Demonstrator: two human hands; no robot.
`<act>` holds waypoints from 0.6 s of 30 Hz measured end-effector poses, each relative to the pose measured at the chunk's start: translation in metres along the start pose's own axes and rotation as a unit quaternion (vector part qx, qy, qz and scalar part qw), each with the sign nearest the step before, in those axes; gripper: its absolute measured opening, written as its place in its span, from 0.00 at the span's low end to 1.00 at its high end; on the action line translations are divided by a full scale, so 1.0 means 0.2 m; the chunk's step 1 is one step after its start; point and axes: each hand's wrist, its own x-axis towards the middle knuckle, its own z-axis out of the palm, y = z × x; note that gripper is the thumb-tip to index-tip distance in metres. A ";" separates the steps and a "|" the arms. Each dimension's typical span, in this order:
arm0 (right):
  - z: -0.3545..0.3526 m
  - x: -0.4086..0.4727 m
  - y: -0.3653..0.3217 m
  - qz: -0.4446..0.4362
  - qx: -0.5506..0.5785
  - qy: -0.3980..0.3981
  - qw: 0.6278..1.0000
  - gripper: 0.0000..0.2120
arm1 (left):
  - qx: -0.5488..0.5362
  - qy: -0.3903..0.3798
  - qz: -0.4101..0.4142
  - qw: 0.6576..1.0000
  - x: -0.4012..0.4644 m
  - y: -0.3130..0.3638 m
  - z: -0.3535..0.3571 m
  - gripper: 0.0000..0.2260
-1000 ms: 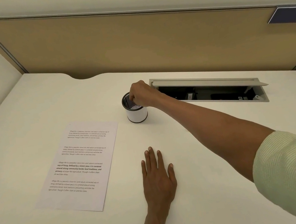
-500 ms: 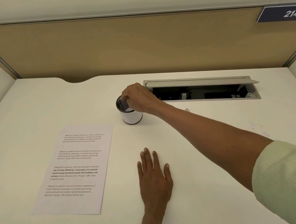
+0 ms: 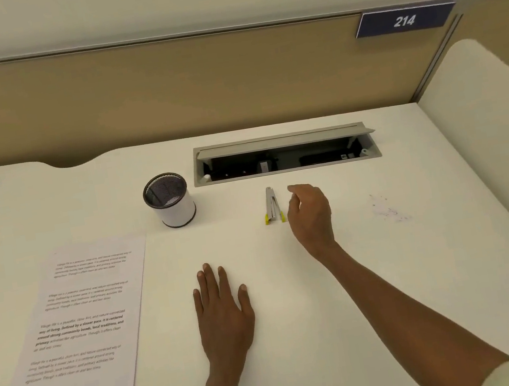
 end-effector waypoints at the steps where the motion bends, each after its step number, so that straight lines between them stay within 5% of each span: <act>1: -0.03 -0.01 0.08 0.016 -0.034 -0.001 0.999 0.13 | 0.001 -0.002 0.000 1.000 0.00 0.00 0.00 0.30; 8: -0.30 0.05 0.50 0.073 -0.164 -0.035 0.983 0.17 | -0.004 -0.011 -0.007 1.000 0.00 0.01 -0.01 0.32; 18: -0.54 0.31 0.77 0.034 -0.247 -0.275 0.929 0.15 | 0.001 -0.017 -0.010 1.000 0.00 0.01 -0.02 0.31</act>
